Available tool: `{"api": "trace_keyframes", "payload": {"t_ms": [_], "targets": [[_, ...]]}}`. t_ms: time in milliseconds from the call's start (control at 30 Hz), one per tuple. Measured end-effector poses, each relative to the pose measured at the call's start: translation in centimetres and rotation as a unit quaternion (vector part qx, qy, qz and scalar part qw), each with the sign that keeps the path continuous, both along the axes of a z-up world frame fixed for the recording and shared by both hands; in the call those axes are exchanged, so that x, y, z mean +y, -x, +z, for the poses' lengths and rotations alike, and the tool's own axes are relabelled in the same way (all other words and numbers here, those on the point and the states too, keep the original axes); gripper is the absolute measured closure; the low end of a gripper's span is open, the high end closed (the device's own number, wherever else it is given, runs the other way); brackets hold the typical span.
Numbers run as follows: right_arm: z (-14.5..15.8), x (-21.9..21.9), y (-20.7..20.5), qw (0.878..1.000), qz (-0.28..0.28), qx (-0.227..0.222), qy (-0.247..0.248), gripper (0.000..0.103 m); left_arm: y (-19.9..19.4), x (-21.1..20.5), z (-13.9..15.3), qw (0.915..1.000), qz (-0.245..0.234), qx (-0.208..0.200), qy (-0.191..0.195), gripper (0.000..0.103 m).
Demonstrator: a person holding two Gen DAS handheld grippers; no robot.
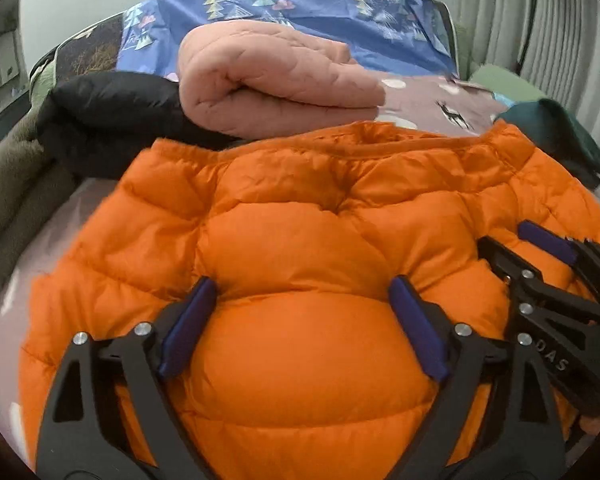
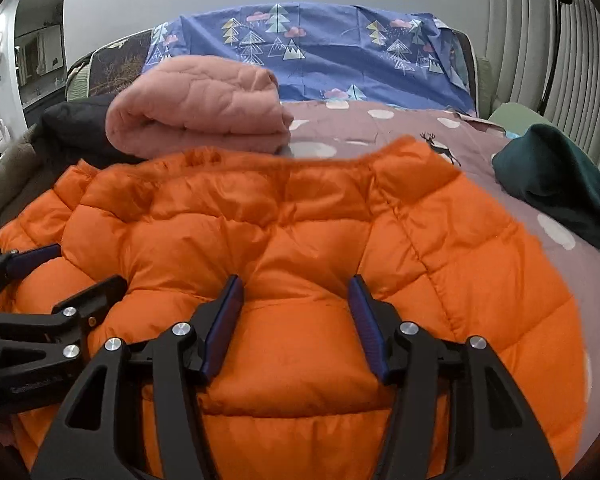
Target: Fold large clothes
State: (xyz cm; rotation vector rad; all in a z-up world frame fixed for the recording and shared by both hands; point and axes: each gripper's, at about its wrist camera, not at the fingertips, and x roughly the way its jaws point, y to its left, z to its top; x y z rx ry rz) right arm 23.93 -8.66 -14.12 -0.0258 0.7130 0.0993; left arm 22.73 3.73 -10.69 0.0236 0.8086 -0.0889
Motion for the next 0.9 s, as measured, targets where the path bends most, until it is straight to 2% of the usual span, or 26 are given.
{"api": "trace_keyframes", "payload": {"t_ms": [100, 167, 233, 300, 367, 433, 467, 533, 633, 767, 800, 900], "targets": [[0.1, 0.2, 0.1, 1.0, 0.003, -0.002, 0.011, 0.045, 0.0, -0.5, 0.0, 0.9999, 0.001, -0.001, -0.016, 0.012], [0.9, -0.2, 1.2, 1.0, 0.009, -0.007, 0.008, 0.045, 0.6, -0.2, 0.5, 1.0, 0.0, -0.001, -0.008, 0.012], [2.1, -1.1, 3.5, 1.0, 0.007, -0.012, -0.022, 0.045, 2.3, 0.9, 1.6, 0.9999, 0.003, -0.004, 0.011, 0.014], [3.2, -1.7, 7.0, 0.997, 0.034, -0.015, -0.063, 0.045, 4.8, 1.6, 3.0, 0.9994, -0.006, -0.014, 0.031, 0.014], [3.5, -1.2, 9.7, 0.996, 0.056, -0.017, -0.06, 0.045, 7.2, 1.9, 3.8, 0.999, -0.02, -0.028, 0.027, 0.014], [2.5, -0.6, 11.6, 0.996, 0.075, -0.003, -0.05, 0.045, 9.7, 2.2, 4.1, 0.9985, -0.028, -0.043, 0.018, 0.014], [1.4, -0.4, 11.8, 0.995, 0.083, 0.017, -0.043, 0.045, 10.6, 2.5, 4.1, 0.9984, -0.026, -0.048, 0.017, 0.014], [-0.4, -0.5, 11.3, 0.995, 0.086, 0.029, -0.043, 0.043, 12.0, 4.2, 3.6, 0.9985, -0.011, -0.047, 0.024, 0.013], [-0.2, -1.6, 10.9, 0.992, 0.087, 0.044, -0.079, 0.043, 13.3, 7.4, 2.8, 0.9978, 0.022, -0.036, 0.052, 0.013], [1.8, -1.9, 11.5, 0.992, 0.092, 0.031, -0.081, 0.042, 15.4, 12.9, 2.9, 0.9936, 0.075, -0.043, 0.073, 0.011], [2.3, -1.8, 11.7, 0.992, 0.094, 0.023, -0.081, 0.042, 15.6, 13.9, 2.8, 0.9921, 0.083, -0.04, 0.085, 0.011], [3.4, -1.2, 12.5, 0.99, 0.106, 0.01, -0.089, 0.042, 16.1, 16.7, 1.9, 0.9833, 0.088, -0.019, 0.159, 0.011]]}}
